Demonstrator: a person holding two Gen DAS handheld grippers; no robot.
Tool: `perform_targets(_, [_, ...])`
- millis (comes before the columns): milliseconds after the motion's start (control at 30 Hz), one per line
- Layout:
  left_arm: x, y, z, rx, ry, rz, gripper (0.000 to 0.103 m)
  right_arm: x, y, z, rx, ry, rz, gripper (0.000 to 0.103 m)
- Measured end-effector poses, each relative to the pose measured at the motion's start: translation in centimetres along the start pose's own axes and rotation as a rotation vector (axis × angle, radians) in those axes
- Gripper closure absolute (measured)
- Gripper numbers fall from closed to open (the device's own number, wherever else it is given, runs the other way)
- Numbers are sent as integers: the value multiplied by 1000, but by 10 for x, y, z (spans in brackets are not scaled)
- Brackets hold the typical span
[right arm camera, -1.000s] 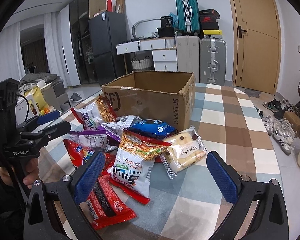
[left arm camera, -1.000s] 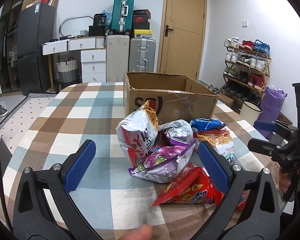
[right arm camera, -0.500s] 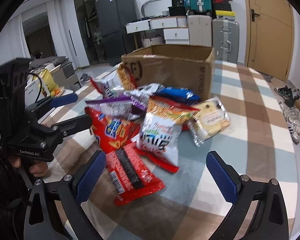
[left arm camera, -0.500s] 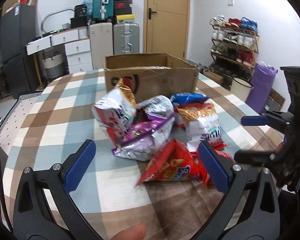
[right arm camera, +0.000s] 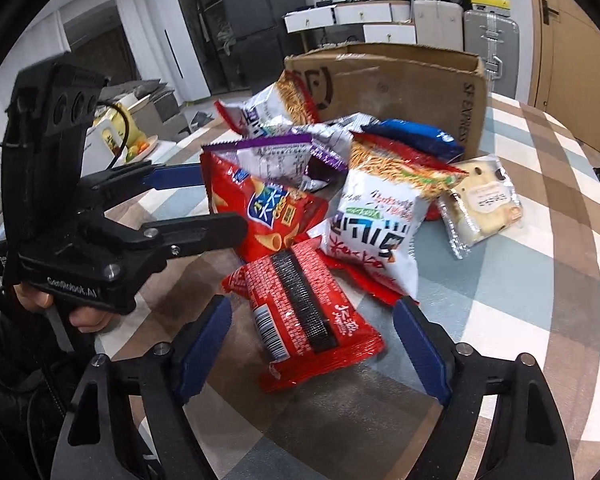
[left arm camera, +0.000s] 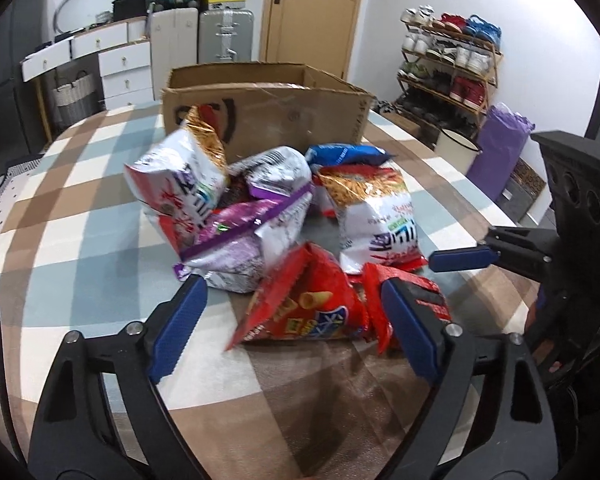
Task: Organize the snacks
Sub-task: 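Grasp the red striped snack bag with the right gripper while the left grasps a red chip bag, then lift both red bags and carry them over the cardboard box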
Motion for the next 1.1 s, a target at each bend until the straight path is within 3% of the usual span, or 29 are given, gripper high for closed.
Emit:
perform_targets(233, [-4,-4,17,29,59,-16,22,-4,5,9,-4,33,-44,28])
perform_targets(400, [-5,0,32,33,121,-43,38,-3,7,12,2,45,-69,30])
perform_targets(467, [-5,2,38,51,138,-62,38,-3,6,13,0,46,-67,30])
perform_targets(567, [-6,4,40,57,136,-61,42,-4,7,14,2,50,-71,30])
perform_targets(700, [-6,5,36,78,123,-61,50,-6,6,17,24,47,-76,42])
perform_targets(833, [-2,2,31,85,104,-48,52,-6,6,14,13,32,-75,50])
perform_targets(1100, [-1,9,9,97,44,-70,53,-1,6,4,-13,-5,-63,54])
Point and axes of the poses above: each gripper's, at about its wrist camera, not at the fingertips, and z roughly the way its jaws point, y to its left, x to its underside, the point moved 3 cm from there along z, roughly the way its jaws point, and after that the axes turned 1 degree about z, right-handed, at the moved point
